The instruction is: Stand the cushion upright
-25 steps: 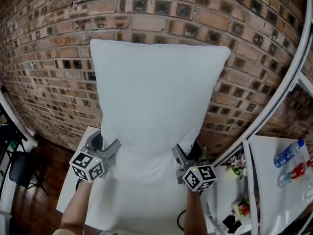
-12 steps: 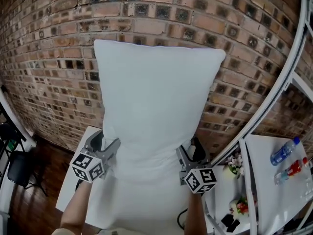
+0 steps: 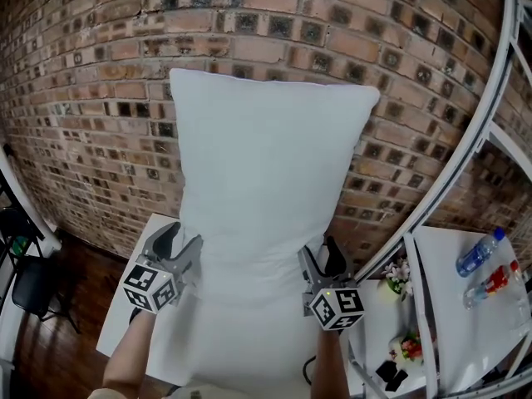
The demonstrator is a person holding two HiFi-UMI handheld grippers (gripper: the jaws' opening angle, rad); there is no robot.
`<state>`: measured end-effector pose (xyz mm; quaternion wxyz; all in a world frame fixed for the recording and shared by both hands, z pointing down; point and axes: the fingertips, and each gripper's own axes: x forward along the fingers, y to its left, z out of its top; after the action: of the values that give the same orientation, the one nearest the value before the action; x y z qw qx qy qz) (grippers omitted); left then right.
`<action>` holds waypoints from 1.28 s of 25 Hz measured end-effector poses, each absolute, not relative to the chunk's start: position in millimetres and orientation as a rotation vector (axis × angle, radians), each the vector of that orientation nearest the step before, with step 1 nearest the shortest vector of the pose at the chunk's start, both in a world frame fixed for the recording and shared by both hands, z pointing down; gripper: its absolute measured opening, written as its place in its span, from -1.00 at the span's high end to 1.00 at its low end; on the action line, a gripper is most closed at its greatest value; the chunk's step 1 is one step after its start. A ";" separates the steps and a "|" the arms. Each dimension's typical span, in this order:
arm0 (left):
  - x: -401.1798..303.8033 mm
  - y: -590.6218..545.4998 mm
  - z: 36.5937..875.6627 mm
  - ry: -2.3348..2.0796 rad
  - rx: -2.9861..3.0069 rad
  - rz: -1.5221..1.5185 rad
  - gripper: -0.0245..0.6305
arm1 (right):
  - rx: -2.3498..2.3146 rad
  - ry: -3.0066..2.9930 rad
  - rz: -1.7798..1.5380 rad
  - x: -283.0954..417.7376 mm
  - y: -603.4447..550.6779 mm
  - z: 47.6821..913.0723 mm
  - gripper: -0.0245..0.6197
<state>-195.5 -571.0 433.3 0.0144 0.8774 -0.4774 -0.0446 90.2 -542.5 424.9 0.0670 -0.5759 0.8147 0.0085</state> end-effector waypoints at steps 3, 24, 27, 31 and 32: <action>-193.7 -565.7 430.1 -1.476 2.742 -0.154 0.17 | -1.747 2.459 0.036 85.4 -536.7 423.3 0.00; -154.1 -482.4 412.9 -1.330 2.817 -0.165 0.29 | -1.760 2.492 0.070 19.5 -460.8 409.1 0.19; -146.2 -462.7 412.4 -1.316 2.841 -0.139 0.36 | -1.742 2.505 0.083 4.3 -440.8 403.7 0.28; -134.9 -432.4 413.8 -1.288 2.861 -0.123 0.44 | -1.730 2.554 0.118 -13.8 -409.5 405.2 0.42; -131.8 -424.2 413.4 -1.275 2.865 -0.126 0.47 | -1.726 2.563 0.128 -18.1 -401.7 404.4 0.45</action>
<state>-131.8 -424.2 413.4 0.0014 0.9129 -0.4062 -0.0403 -18.1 -401.7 404.4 0.0244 -0.5578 0.8286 0.0414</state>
